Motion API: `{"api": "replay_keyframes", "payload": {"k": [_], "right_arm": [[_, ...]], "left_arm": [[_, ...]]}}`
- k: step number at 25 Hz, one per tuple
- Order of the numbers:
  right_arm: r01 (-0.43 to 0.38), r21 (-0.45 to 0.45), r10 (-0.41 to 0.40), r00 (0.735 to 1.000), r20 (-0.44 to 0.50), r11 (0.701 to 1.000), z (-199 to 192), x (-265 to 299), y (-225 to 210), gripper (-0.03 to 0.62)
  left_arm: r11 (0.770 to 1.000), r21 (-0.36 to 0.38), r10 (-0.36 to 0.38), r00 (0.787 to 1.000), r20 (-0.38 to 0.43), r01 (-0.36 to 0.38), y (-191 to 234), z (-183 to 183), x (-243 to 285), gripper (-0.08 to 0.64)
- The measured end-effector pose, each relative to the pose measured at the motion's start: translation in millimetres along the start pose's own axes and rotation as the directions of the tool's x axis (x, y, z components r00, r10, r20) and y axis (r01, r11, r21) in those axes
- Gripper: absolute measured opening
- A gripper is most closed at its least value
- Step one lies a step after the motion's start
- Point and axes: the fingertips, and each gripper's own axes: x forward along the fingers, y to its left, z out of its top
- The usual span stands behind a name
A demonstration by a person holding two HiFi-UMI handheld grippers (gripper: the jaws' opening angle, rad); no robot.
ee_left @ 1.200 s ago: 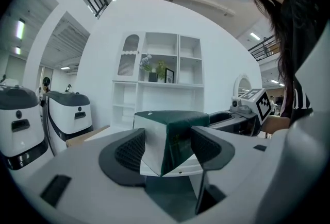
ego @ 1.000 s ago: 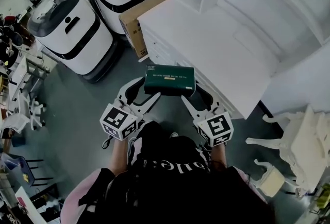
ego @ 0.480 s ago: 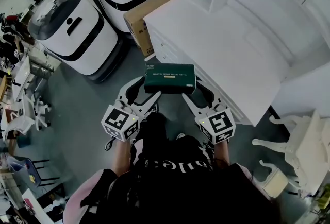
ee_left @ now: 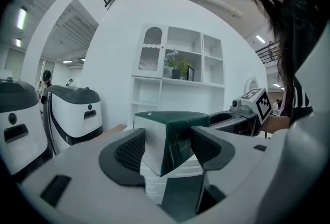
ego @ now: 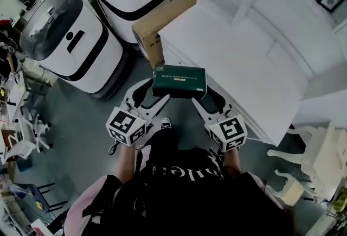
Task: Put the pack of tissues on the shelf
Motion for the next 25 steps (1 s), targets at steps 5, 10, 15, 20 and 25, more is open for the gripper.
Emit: {"api": "replay_keyframes", "payload": {"k": [5, 10, 15, 20, 25], "right_arm": [[0.028, 0.015, -0.028, 1.0, 0.002, 1.0, 19.1, 63.1, 9.6, 0.236], [0.071, 0.02, -0.071, 0.997, -0.006, 0.997, 32.3, 102.5, 12.6, 0.238], [0.123, 0.019, -0.123, 0.992, -0.034, 0.992, 35.6, 115.0, 2.1, 0.236], [0.181, 0.025, -0.18, 0.982, -0.051, 0.983, 39.0, 113.5, -22.3, 0.236], [0.222, 0.023, -0.221, 0.974, -0.045, 0.975, 47.8, 115.4, -52.5, 0.236]], "left_arm": [[0.999, 0.017, -0.029, 1.0, 0.003, 0.029, 67.8, 6.8, -4.4, 0.287], [0.996, 0.047, -0.076, 0.997, 0.016, 0.075, 112.3, 15.2, -1.7, 0.287], [0.99, 0.065, -0.132, 0.99, 0.042, 0.129, 128.2, 20.8, 14.4, 0.287], [0.979, 0.088, -0.19, 0.98, 0.065, 0.184, 129.4, 31.6, 43.0, 0.287], [0.968, 0.123, -0.229, 0.971, 0.075, 0.219, 131.6, 46.3, 74.0, 0.287]]}}
